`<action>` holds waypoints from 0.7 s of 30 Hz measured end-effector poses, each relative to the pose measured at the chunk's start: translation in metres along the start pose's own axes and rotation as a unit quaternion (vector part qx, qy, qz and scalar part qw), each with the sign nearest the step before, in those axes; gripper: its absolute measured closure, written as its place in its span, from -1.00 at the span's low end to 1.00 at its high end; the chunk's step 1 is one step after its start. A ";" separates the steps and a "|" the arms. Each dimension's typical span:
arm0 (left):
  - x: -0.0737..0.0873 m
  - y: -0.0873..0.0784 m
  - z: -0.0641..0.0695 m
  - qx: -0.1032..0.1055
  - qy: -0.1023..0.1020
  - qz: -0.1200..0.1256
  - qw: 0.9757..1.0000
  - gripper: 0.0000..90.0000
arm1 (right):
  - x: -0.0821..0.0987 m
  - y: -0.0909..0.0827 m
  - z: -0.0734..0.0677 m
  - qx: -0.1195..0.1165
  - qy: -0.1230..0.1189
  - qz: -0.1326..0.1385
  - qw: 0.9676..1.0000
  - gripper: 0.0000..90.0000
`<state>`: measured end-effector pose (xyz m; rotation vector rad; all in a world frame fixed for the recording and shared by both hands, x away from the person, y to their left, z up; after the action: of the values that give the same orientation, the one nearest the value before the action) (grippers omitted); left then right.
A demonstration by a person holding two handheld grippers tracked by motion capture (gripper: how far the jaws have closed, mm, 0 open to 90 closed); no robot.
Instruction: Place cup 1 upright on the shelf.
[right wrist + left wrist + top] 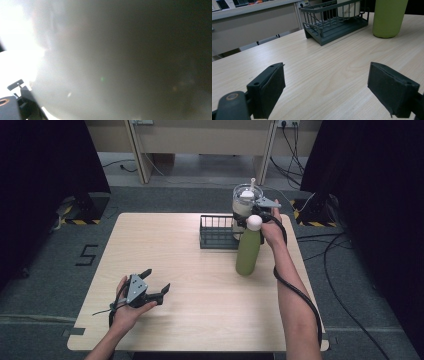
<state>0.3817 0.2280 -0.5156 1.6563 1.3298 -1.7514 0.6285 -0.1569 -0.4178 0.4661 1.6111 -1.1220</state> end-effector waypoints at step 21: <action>0.000 0.000 0.001 0.001 0.001 0.001 1.000 -0.70 | 0.002 -0.012 0.001 -0.010 -0.006 0.002 1.000 -0.91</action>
<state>0.3817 0.2269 -0.5155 1.6598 1.3280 -1.7515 0.6194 -0.1641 -0.4150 0.4473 1.6093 -1.1025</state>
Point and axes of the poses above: each handheld gripper's, and its own axes: y roughly forward along the jaws, x roughly out of its underside, z roughly to its right, the point moved 2 cm from there along y, roughly forward along the jaws, and after that the axes turned 8 degrees about -z, right-handed, at the moved point
